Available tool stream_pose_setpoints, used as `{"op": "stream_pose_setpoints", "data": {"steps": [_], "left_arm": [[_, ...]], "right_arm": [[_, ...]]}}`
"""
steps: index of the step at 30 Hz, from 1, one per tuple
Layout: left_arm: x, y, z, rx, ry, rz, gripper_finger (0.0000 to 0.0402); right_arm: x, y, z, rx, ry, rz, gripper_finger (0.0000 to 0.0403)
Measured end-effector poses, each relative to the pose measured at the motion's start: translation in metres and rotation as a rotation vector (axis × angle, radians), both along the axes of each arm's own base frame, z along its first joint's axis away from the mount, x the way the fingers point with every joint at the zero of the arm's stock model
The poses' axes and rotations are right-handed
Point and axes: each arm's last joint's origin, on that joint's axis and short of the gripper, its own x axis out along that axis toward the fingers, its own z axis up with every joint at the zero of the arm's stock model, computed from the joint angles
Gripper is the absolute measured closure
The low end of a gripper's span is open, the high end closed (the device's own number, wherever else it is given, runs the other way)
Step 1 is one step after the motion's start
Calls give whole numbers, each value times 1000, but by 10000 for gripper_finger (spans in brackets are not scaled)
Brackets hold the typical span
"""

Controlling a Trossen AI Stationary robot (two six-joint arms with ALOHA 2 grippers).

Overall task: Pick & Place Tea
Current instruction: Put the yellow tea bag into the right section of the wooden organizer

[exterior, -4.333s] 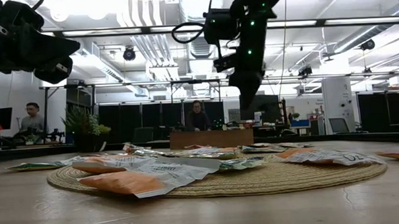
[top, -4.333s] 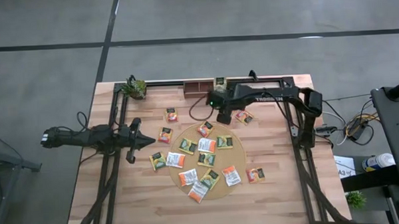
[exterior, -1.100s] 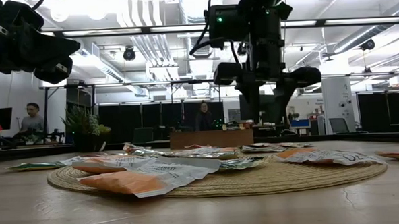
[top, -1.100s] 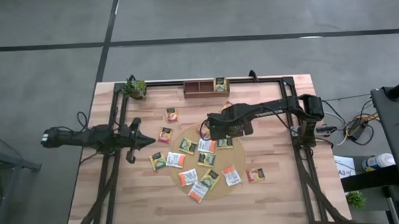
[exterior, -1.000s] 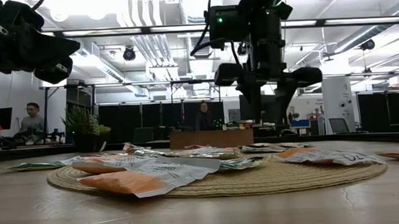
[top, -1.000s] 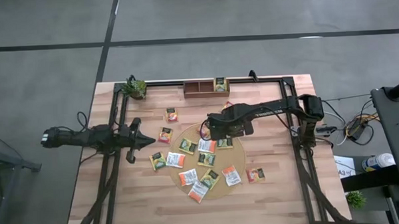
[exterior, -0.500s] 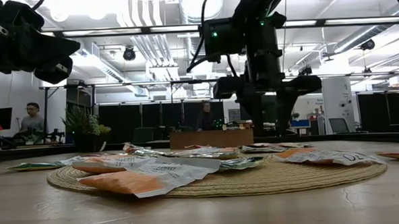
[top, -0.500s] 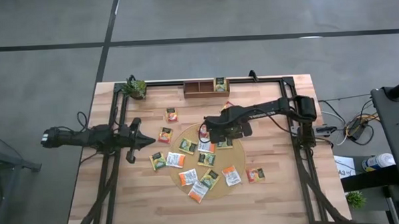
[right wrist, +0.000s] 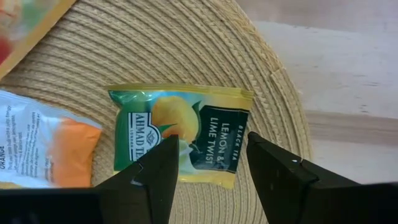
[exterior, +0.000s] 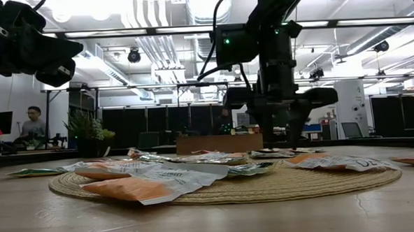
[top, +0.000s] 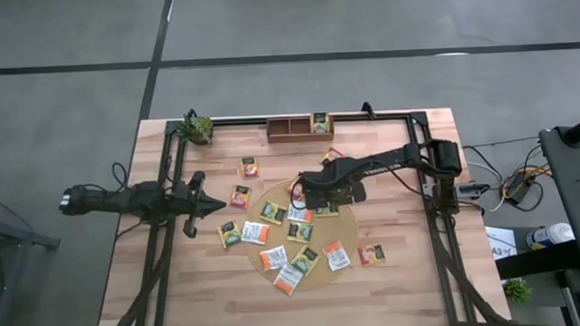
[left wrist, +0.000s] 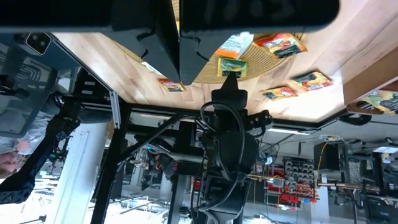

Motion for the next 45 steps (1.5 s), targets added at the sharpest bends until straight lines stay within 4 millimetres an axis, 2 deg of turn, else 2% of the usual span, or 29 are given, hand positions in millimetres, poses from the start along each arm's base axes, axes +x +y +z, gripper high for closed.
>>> {"op": "stream_pose_setpoints", "data": {"steps": [18,22,29,33,38,45], "left_arm": [[0,0,0,0,1,0,402],[0,0,0,0,0,0,402],[0,0,0,0,1,0,402],[0,0,0,0,0,0,402],[0,0,0,0,0,0,402],[0,0,0,0,1,0,402]], "right_arm": [[-5,2,-12,20,-7,-4,221],[-5,2,-13,20,-12,-2,251],[-5,2,-12,20,-14,-2,343],[-4,2,-12,17,-16,11,383],[-2,1,-7,-10,-30,54,394],[-1,-6,21,-97,-54,120,394]]}}
